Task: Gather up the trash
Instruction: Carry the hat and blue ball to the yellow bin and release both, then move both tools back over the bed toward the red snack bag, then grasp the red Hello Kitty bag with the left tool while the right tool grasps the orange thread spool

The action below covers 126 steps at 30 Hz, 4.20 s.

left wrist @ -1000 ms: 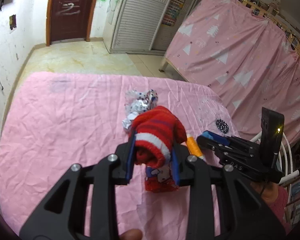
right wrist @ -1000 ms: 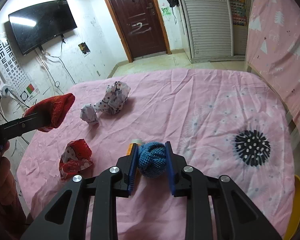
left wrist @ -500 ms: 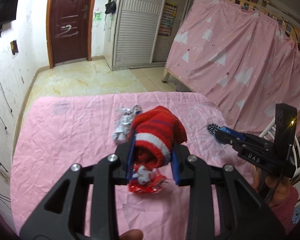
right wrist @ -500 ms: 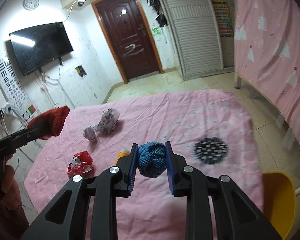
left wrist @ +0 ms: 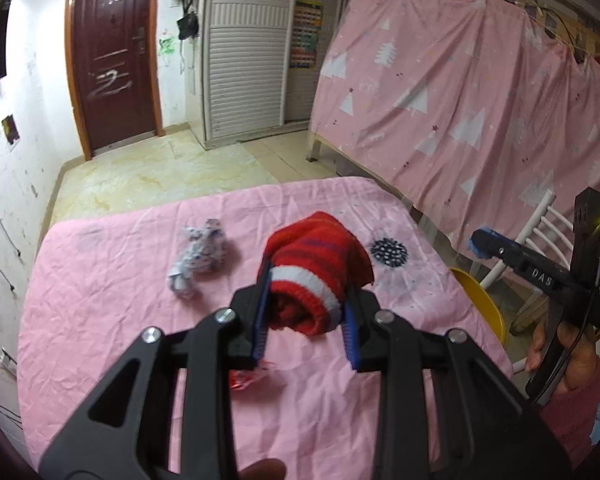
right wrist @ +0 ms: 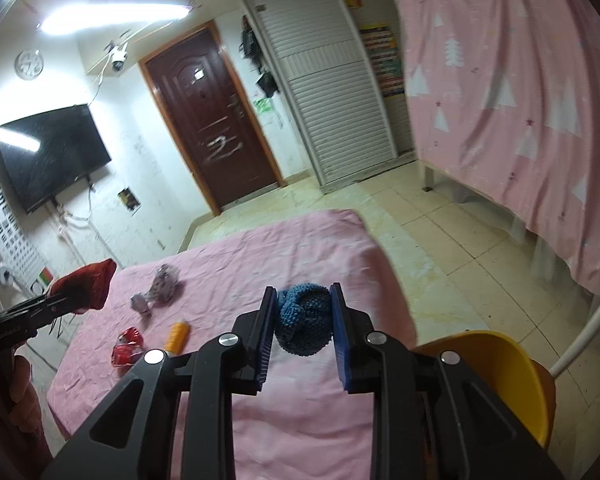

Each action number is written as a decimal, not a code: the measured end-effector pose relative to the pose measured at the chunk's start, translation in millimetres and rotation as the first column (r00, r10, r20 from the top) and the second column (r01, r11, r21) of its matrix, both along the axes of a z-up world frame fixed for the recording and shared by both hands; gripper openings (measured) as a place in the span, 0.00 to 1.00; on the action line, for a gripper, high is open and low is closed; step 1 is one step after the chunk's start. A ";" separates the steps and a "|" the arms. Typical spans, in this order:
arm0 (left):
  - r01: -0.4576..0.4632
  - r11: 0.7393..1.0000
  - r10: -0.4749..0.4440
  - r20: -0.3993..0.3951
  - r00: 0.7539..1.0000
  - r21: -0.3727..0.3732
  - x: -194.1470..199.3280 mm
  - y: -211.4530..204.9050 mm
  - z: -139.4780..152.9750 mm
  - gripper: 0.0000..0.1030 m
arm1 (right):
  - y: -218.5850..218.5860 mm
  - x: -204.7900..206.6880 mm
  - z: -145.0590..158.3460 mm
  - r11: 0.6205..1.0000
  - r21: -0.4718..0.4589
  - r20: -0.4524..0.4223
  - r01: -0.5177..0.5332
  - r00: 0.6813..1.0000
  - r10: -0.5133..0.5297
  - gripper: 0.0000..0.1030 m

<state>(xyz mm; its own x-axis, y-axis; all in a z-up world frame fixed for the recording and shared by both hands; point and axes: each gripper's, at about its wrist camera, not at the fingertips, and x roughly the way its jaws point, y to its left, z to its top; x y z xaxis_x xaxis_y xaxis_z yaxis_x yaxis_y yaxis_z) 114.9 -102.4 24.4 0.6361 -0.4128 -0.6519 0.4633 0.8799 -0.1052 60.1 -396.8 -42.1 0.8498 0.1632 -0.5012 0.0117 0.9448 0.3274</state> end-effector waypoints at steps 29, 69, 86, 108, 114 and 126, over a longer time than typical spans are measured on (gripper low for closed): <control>0.273 0.955 -0.271 -0.029 0.962 0.118 -36.9 -187.9 -3.0 0.28 | -118.4 -53.7 -38.1 0.969 0.066 -0.042 0.237 0.971 -0.234 0.51; 0.247 0.964 -0.243 -0.057 0.968 0.094 -31.3 -183.7 -5.7 0.66 | -102.4 -53.5 -25.8 0.972 0.098 0.014 0.212 0.977 -0.214 0.69; 0.005 1.000 -0.003 -0.103 0.995 0.022 9.1 -54.5 -14.7 0.75 | -3.3 0.6 -22.9 1.000 0.019 -0.044 0.020 0.999 -0.019 0.70; -0.156 0.984 0.167 -0.162 0.973 0.083 38.4 38.4 -57.5 0.75 | 110.2 55.0 -33.9 0.979 -0.074 -0.139 -0.189 0.974 0.177 0.70; -0.146 0.982 0.166 -0.182 0.969 0.120 39.9 39.0 -77.9 0.74 | 129.4 63.9 -37.8 0.970 -0.093 -0.161 -0.225 0.965 0.208 0.70; -0.120 0.982 0.148 -0.193 0.970 0.146 40.8 39.8 -99.0 0.41 | 161.9 81.9 -45.2 0.948 -0.134 -0.213 -0.288 0.943 0.256 0.70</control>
<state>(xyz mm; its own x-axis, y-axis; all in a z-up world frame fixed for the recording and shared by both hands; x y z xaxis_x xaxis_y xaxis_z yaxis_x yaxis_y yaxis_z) 155.6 -62.6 -74.6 0.5288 -0.2344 -0.8157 0.3212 0.9449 -0.0633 142.0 -234.9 -87.3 0.6699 0.2784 -0.6883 -0.2059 0.9603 0.1881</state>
